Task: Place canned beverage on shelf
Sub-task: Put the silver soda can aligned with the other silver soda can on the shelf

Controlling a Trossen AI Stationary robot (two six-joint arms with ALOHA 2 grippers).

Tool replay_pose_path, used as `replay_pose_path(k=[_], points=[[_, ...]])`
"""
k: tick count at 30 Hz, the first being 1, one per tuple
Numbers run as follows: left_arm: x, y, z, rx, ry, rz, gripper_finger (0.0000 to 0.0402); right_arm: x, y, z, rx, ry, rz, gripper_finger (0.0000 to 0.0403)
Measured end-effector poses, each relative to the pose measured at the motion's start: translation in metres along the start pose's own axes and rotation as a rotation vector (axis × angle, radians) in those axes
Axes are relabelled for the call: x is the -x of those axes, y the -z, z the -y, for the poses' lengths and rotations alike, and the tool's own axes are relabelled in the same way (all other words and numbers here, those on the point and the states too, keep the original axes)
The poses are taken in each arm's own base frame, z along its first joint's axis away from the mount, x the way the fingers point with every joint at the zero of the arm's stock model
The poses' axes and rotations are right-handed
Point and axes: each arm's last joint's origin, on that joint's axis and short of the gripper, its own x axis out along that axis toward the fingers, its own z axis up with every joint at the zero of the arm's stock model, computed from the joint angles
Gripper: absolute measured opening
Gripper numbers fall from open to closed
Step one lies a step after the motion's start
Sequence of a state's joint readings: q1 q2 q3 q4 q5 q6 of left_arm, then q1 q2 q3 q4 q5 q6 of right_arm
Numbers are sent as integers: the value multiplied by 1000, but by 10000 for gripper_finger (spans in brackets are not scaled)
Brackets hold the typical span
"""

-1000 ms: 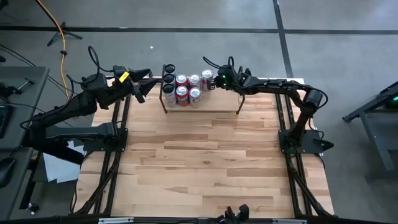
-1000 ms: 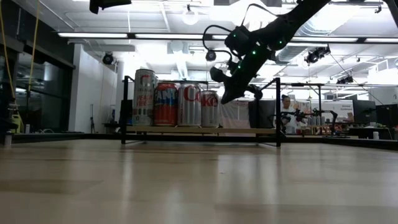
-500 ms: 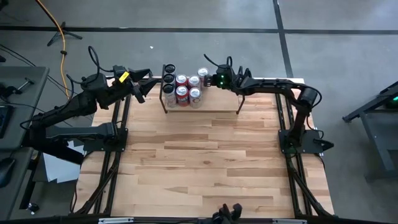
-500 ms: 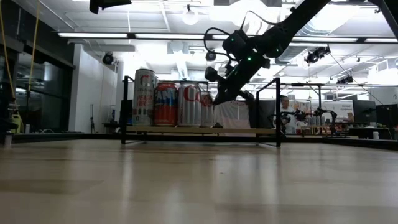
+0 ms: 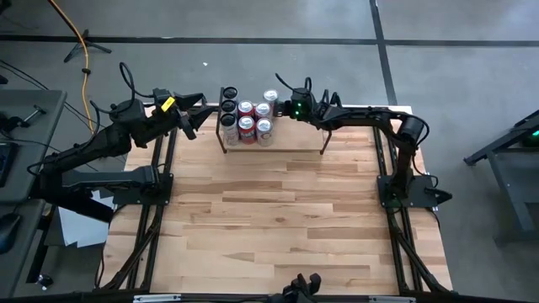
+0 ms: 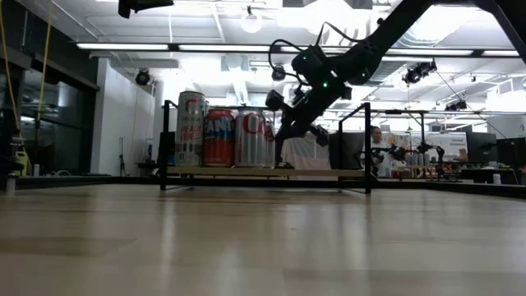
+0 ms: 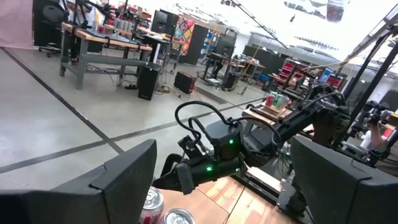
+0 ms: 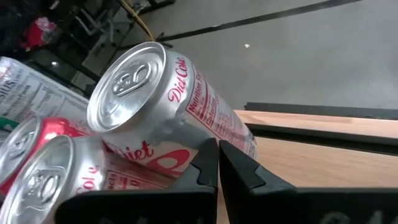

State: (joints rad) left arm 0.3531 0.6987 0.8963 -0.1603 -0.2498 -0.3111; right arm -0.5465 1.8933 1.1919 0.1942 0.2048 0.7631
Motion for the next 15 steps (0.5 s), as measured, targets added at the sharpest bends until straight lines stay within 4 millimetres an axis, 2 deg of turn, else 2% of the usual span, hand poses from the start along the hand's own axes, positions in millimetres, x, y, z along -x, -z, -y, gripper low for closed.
replay_pose_path(k=[9,15], points=[[0,0,0,0,0,0,325,-12,-5,-9,11,-29,14,0],[0,0,0,0,1,0,325,-14,-13,-16,85,-17,-8,0]])
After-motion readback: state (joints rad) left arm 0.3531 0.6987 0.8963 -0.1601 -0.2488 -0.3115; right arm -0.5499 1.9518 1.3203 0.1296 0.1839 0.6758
